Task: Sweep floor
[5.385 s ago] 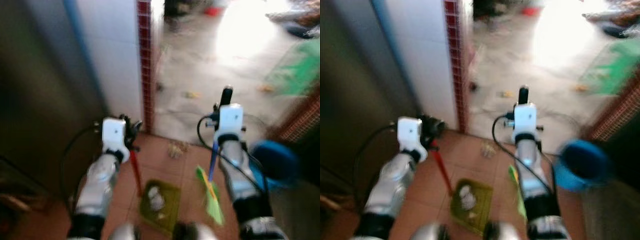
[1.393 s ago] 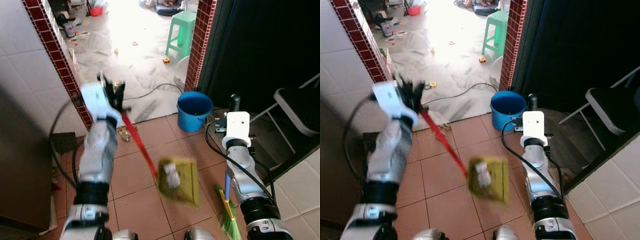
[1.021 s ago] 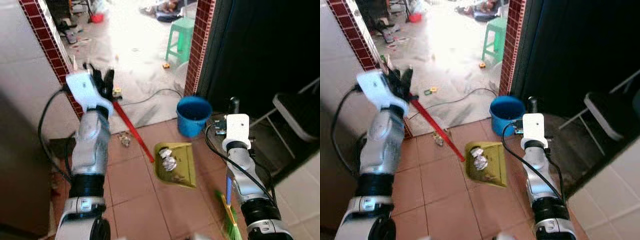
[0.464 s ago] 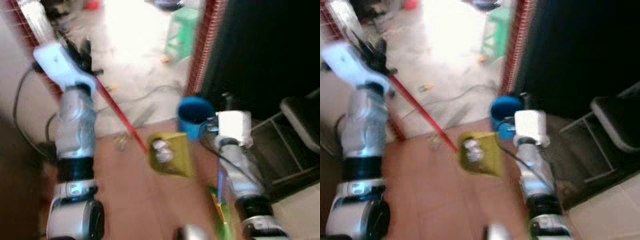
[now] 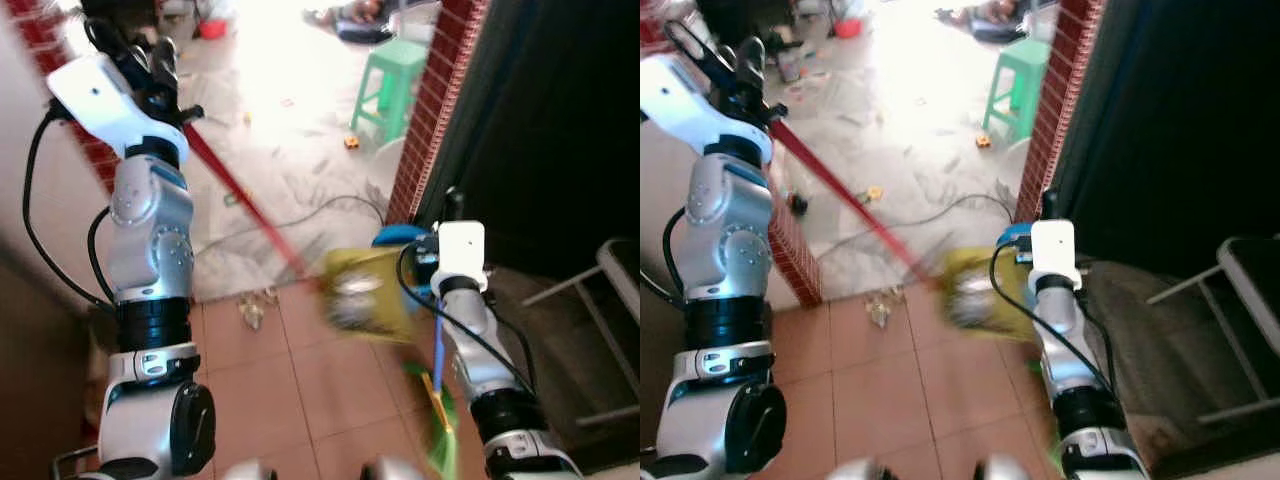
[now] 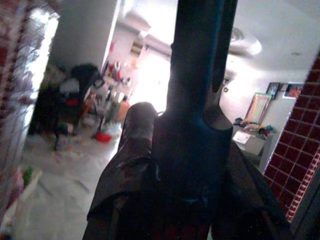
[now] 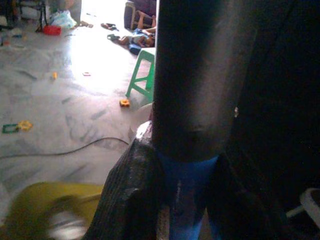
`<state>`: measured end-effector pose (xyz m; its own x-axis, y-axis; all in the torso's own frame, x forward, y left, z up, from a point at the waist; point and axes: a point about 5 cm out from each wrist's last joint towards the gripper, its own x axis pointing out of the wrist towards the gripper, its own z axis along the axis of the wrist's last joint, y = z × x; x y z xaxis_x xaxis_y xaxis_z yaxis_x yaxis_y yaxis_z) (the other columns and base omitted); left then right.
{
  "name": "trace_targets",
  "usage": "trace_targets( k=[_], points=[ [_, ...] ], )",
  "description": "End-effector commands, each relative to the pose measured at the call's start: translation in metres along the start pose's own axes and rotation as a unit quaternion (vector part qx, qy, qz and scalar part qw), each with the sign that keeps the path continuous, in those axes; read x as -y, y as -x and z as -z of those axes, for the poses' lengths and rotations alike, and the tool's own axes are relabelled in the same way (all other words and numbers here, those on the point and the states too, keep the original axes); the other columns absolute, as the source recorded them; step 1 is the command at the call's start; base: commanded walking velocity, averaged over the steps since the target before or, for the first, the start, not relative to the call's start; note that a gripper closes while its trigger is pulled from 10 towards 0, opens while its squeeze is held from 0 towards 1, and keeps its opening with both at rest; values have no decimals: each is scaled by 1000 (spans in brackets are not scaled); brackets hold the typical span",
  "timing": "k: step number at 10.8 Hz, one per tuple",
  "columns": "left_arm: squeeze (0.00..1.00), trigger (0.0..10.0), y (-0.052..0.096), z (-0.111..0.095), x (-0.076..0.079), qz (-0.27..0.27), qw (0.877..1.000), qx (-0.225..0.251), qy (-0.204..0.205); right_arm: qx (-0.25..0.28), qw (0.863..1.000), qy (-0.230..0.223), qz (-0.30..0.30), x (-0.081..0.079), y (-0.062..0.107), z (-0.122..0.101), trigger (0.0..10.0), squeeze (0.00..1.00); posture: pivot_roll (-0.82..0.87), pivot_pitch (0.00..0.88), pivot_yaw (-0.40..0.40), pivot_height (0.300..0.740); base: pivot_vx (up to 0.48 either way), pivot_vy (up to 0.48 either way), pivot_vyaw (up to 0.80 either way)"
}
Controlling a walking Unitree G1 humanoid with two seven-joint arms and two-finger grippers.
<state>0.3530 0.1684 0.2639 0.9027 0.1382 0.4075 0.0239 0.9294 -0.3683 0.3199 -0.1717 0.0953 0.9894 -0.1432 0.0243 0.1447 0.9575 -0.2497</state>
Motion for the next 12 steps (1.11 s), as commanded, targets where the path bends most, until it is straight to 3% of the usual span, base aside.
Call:
trace_targets(
  k=[1,12],
  points=[
    [0,10000,-3,-10,11,14,999,24,30,1,1000,12,11,7,-2,-1,10000,0,-38,0,29,740,480,0,0],
    [0,10000,-2,-9,21,27,999,37,13,1,1000,10,1,5,-2,0,10000,0,-36,0,26,740,480,0,0]
  ],
)
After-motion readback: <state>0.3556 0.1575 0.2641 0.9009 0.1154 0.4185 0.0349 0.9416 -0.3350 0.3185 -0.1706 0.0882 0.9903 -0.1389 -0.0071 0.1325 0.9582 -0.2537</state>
